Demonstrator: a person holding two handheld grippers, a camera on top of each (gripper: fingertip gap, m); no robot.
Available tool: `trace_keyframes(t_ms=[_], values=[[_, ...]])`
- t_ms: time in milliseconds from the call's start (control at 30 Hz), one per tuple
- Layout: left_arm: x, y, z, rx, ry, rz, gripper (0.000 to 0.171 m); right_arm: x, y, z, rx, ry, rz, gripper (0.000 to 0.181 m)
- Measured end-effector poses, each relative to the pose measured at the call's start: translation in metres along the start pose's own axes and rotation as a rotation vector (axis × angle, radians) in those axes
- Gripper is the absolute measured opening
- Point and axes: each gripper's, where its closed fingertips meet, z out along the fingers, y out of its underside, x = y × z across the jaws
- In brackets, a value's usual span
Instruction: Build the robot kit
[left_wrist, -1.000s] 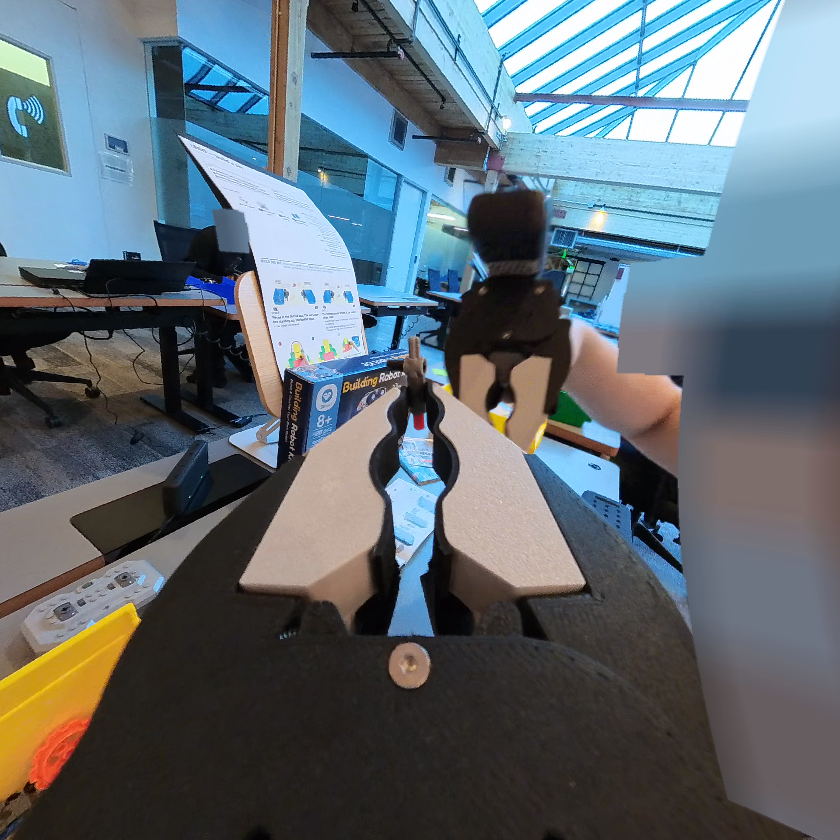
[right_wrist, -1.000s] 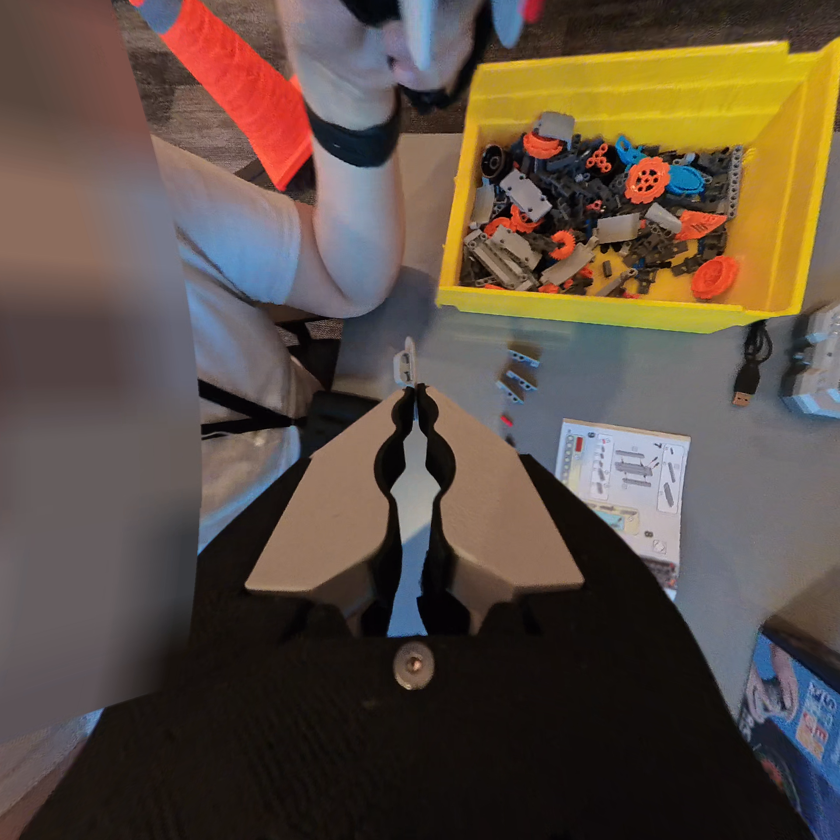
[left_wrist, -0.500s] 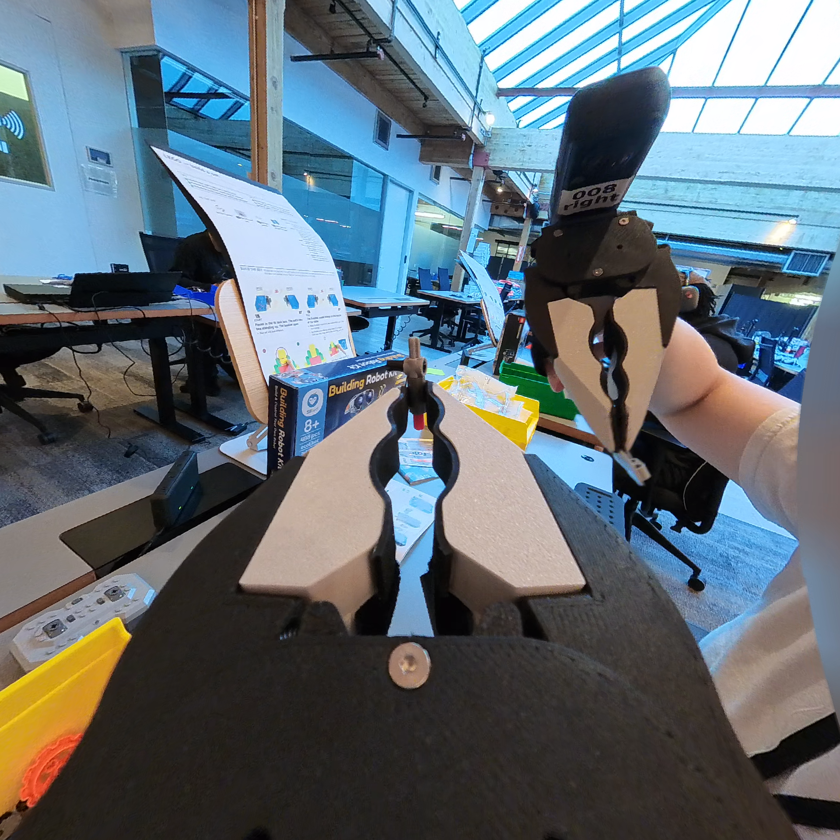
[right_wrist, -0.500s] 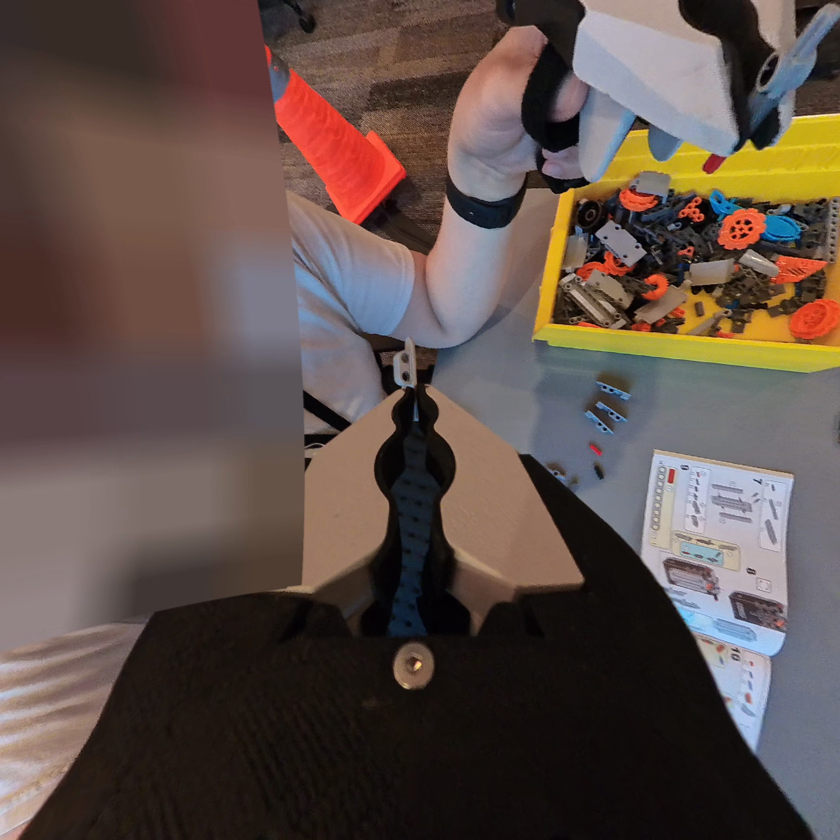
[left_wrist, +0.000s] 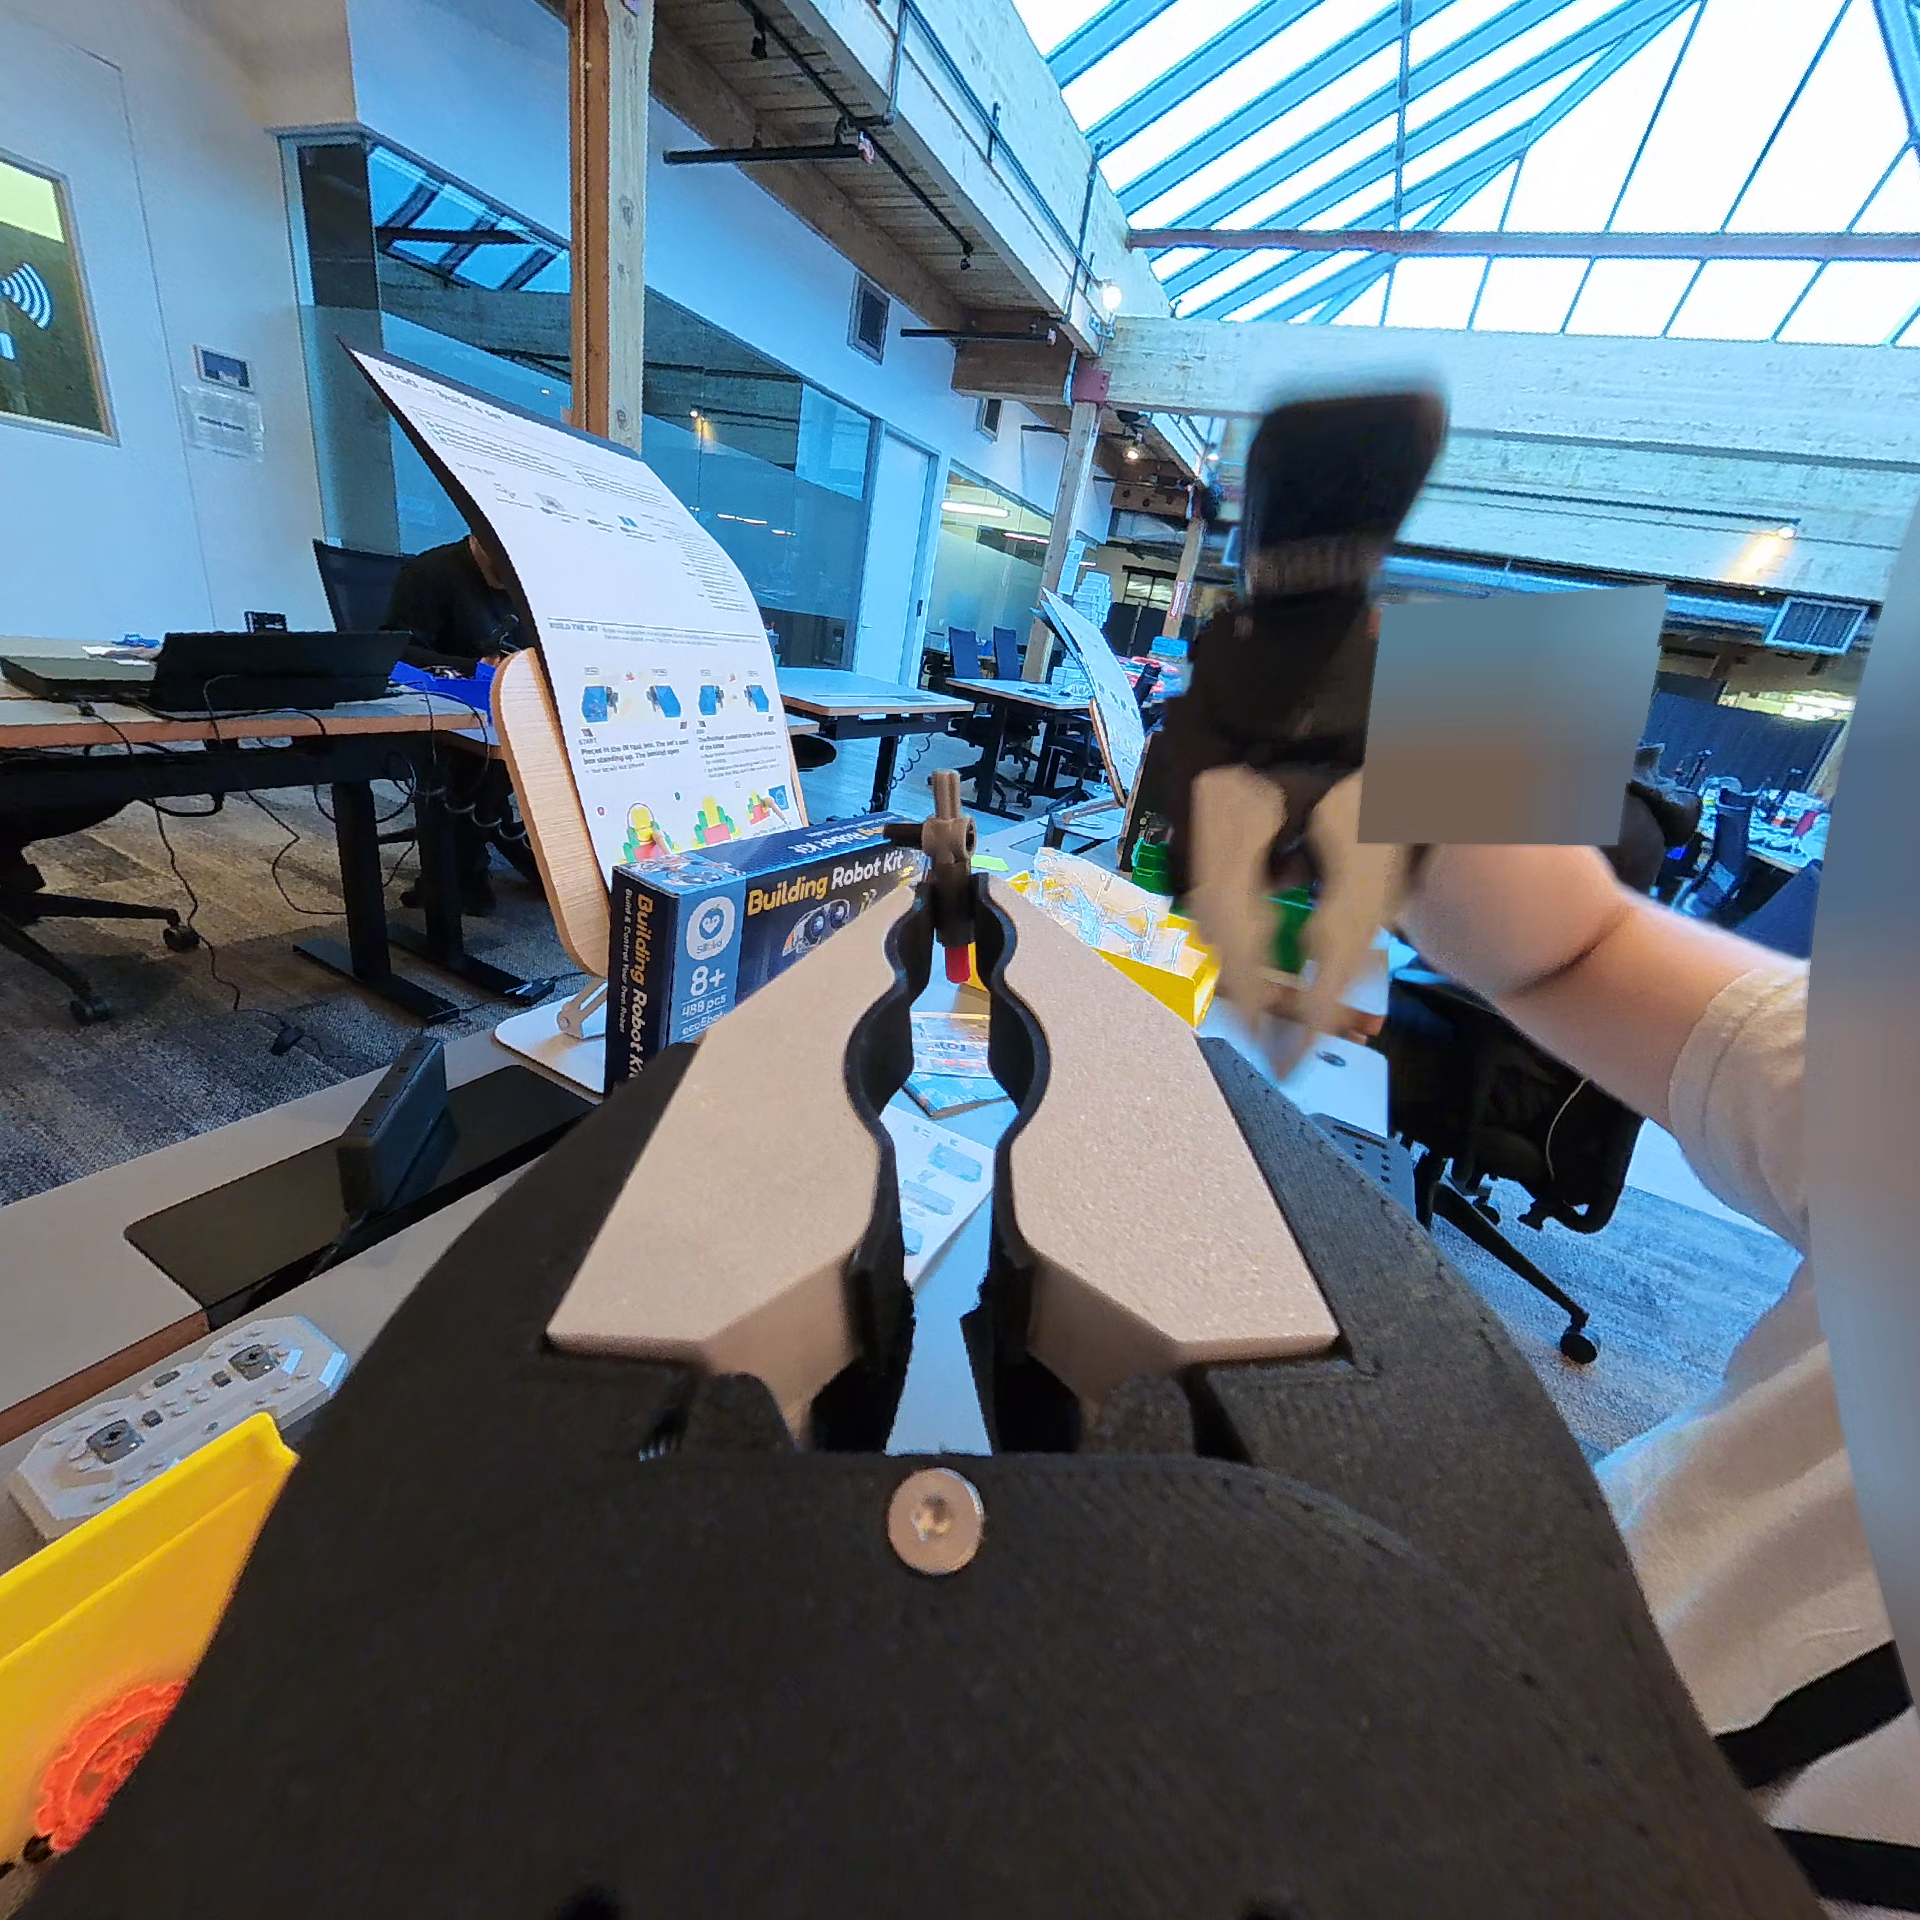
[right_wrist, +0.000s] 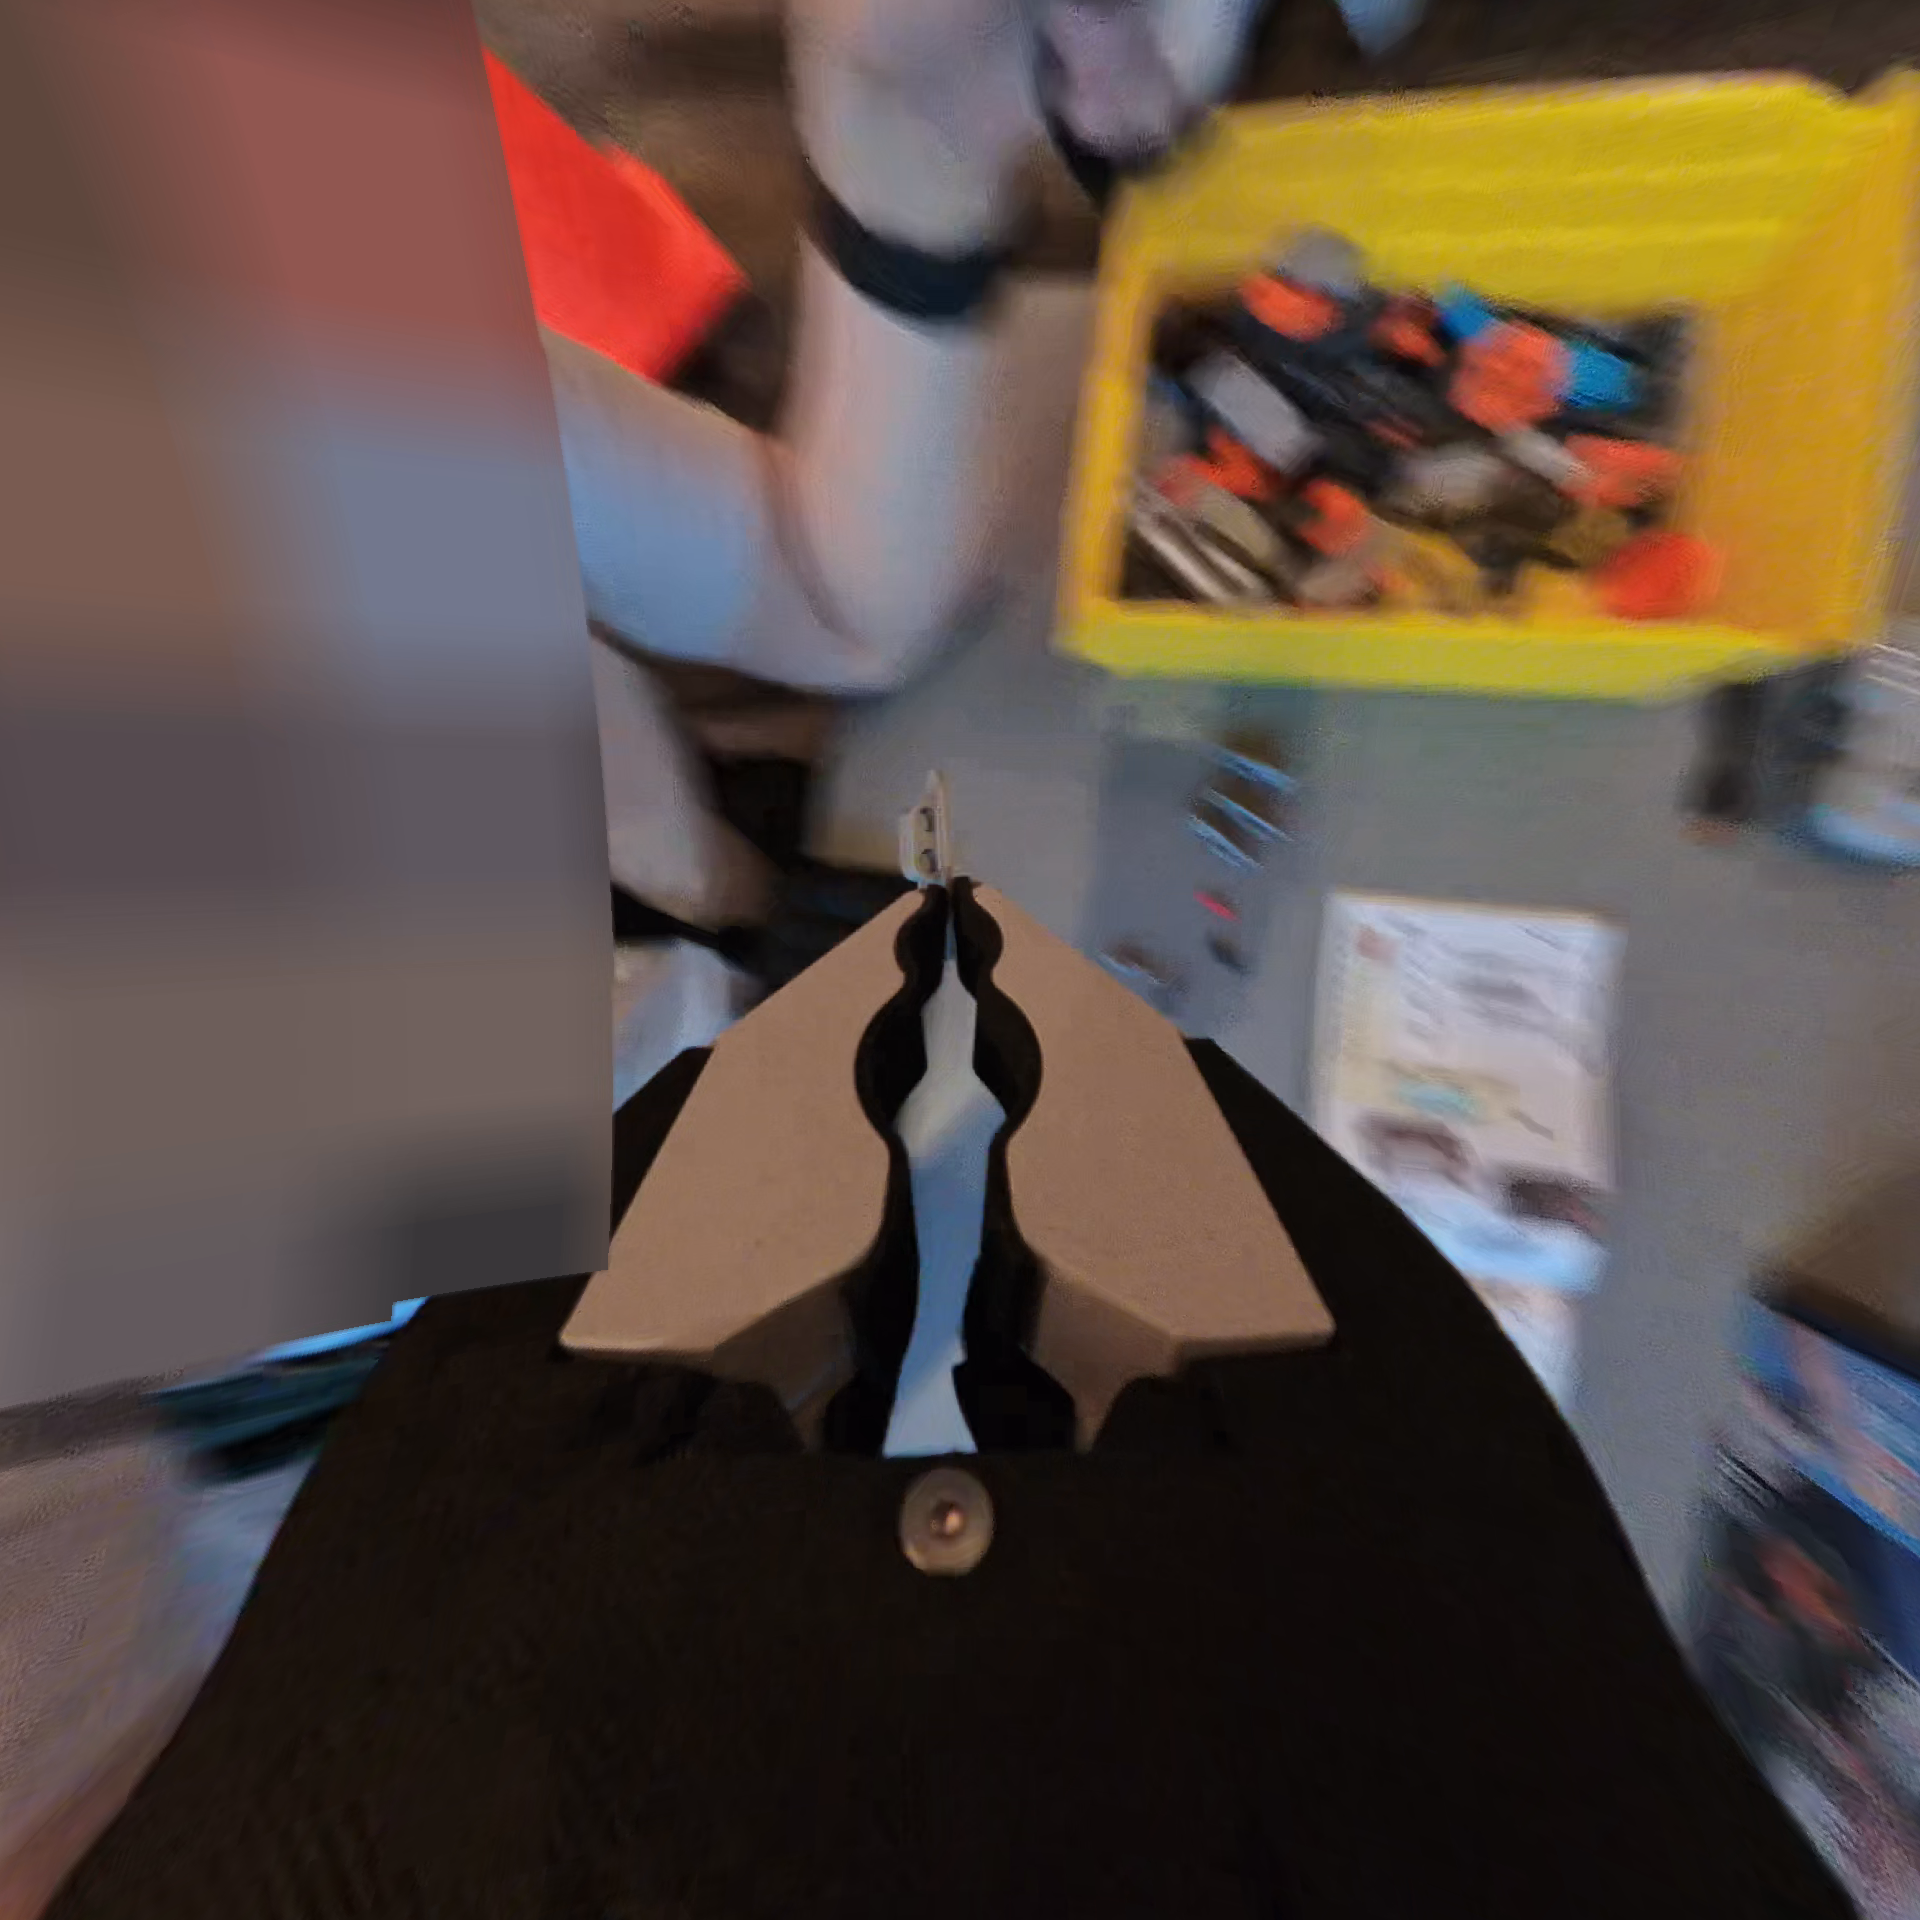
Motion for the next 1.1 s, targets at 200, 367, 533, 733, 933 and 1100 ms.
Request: trace_keyframes(t_ms=[200,367,533,733,933,1100], values=[[0.006,-0.002,-0.001,0.005,0.008,0.019,0.005,0.042,0.133,0.079,0.066,0.167,-0.034,0.000],[0.004,0.004,0.007,-0.020,-0.002,0.016,0.005,0.067,0.203,0.115,0.038,0.199,-0.043,0.000],[-0.003,0.006,0.011,-0.032,-0.032,0.020,0.005,0.077,0.226,0.133,-0.009,0.243,-0.249,0.000],[-0.014,0.016,0.020,-0.077,-0.052,-0.005,0.005,0.069,0.225,0.153,0.049,0.190,-0.442,0.001],[-0.021,0.026,0.030,-0.117,-0.065,-0.013,0.005,0.073,0.231,0.163,0.012,0.179,-0.555,0.001],[-0.024,0.032,0.037,-0.140,-0.063,-0.027,0.005,0.070,0.231,0.167,-0.004,0.164,-0.640,0.001]])
